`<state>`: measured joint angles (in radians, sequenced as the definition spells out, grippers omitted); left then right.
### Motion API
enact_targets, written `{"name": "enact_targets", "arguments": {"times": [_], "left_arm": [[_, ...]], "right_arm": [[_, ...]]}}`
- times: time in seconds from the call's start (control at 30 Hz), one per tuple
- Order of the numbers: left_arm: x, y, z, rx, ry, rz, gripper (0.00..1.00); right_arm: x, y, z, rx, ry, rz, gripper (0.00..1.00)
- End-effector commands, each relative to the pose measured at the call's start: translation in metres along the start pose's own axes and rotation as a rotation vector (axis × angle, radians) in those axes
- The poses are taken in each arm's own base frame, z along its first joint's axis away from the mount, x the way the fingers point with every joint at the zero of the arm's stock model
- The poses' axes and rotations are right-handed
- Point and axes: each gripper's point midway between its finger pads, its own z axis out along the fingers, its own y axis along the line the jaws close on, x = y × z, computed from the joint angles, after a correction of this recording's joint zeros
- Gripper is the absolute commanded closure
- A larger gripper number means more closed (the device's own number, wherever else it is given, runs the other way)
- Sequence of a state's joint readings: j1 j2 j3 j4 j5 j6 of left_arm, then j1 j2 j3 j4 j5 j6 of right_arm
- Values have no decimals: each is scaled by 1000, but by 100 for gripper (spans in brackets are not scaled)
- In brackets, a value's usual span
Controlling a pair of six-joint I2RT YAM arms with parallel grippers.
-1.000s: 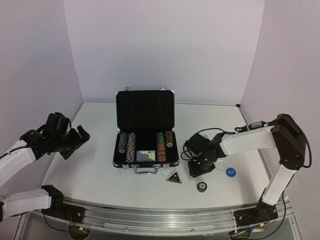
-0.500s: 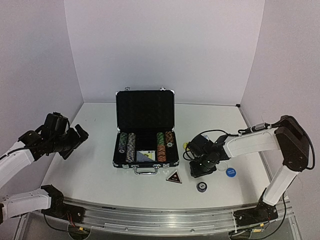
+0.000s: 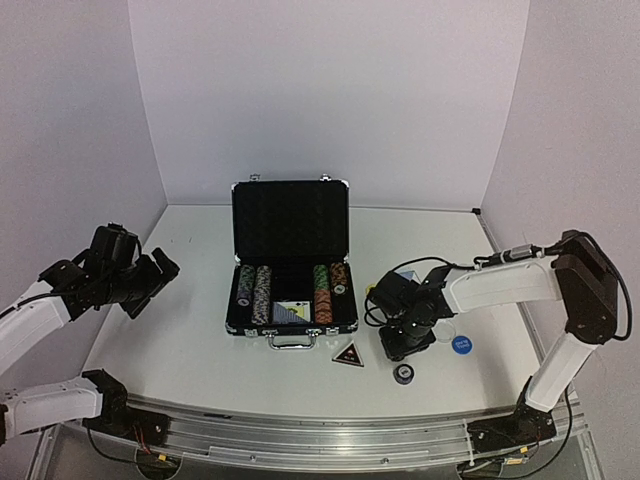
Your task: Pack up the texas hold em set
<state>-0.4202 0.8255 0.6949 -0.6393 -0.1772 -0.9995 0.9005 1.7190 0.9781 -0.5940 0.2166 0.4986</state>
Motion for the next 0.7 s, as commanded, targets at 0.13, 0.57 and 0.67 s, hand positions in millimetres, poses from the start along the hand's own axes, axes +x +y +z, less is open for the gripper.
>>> {"name": "enact_targets", "arguments": {"times": [0.13,0.57,0.67], "left_arm": [[3,-42,9,139,65,22,0],[118,-196,29,679,581,199,0],[167,-230,24,791,766,240,3]], "right_arm": [[-45,18,-70,-71,-133,-91,97],[-33,67,-128,-383,-93,-320,97],[-31,74,-140,-434,-106,-363,97]]}}
